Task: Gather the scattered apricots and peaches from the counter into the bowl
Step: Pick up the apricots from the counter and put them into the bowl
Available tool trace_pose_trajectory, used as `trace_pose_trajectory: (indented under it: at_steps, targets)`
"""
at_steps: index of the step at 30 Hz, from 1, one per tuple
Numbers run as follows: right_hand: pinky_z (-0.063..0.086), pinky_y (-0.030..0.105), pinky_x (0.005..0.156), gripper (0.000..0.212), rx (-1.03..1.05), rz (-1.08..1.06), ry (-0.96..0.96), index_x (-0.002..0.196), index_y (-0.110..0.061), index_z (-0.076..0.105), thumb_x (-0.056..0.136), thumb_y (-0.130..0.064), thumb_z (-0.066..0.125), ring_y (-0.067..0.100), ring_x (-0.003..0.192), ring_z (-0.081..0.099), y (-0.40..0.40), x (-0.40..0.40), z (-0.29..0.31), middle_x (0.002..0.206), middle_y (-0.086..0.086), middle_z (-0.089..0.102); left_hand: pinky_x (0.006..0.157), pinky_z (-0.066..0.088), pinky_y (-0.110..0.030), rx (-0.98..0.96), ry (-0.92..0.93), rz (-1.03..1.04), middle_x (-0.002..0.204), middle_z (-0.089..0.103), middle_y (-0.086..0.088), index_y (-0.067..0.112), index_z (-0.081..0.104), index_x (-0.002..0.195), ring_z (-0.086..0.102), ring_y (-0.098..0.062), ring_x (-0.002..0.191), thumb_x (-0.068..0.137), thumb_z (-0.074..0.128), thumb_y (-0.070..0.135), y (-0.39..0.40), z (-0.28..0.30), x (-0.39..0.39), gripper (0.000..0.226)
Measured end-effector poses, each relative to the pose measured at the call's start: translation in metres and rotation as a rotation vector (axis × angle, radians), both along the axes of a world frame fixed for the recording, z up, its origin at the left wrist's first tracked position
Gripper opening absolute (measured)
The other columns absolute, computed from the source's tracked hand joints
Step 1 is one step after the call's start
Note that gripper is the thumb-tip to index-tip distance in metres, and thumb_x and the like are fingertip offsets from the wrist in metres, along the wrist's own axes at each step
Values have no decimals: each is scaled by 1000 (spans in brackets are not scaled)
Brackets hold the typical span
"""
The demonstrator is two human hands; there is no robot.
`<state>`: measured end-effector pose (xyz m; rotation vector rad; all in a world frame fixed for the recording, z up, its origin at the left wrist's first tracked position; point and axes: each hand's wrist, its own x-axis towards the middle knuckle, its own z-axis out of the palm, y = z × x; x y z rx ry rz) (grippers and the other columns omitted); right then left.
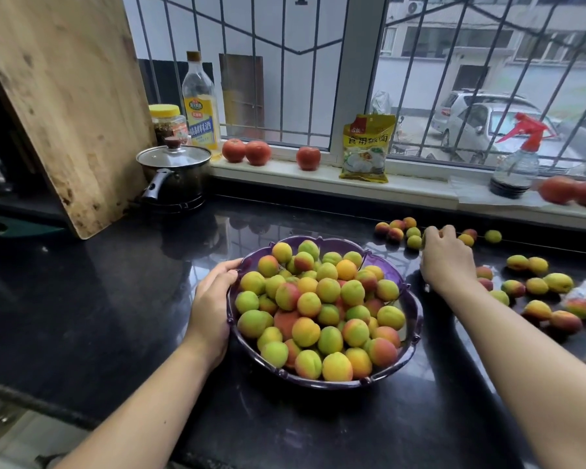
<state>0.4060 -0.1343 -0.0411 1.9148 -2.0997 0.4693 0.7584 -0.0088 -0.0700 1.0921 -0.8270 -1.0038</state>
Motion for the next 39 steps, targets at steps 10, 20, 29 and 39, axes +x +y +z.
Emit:
trace_pose_trajectory:
  at_steps: [10, 20, 29, 39]
  targets:
    - [58, 41, 91, 27, 22, 352, -1217, 125, -22, 64, 101, -13, 57, 25, 100, 66, 73, 40, 27, 115, 7, 65, 101, 56, -54, -1, 33, 15, 111, 78, -17, 7, 75, 114, 70, -40, 116, 96, 52, 21, 0, -1, -2, 33]
    - [51, 46, 104, 34, 111, 556, -1364, 133, -29, 63, 106, -15, 47, 25, 108, 68, 103, 28, 27, 127, 2, 68, 104, 54, -57, -19, 57, 33, 113, 76, -22, 8, 76, 109, 71, -38, 111, 91, 54, 23, 1, -2, -2, 31]
    - [52, 38, 102, 46, 229, 717, -798, 136, -33, 60, 99, -6, 60, 7, 116, 63, 119, 20, 46, 119, -10, 70, 106, 52, -60, -36, 64, 40, 115, 75, -24, 6, 75, 110, 67, -45, 118, 100, 50, 16, -2, -6, -1, 29]
    - [52, 37, 89, 29, 145, 642, -439, 101, -35, 63, 84, -17, 79, 10, 99, 57, 130, 55, 46, 102, -12, 61, 108, 50, -64, -60, 63, 37, 118, 74, -27, 3, 75, 113, 64, -49, 122, 88, 54, 26, -3, -8, -1, 39]
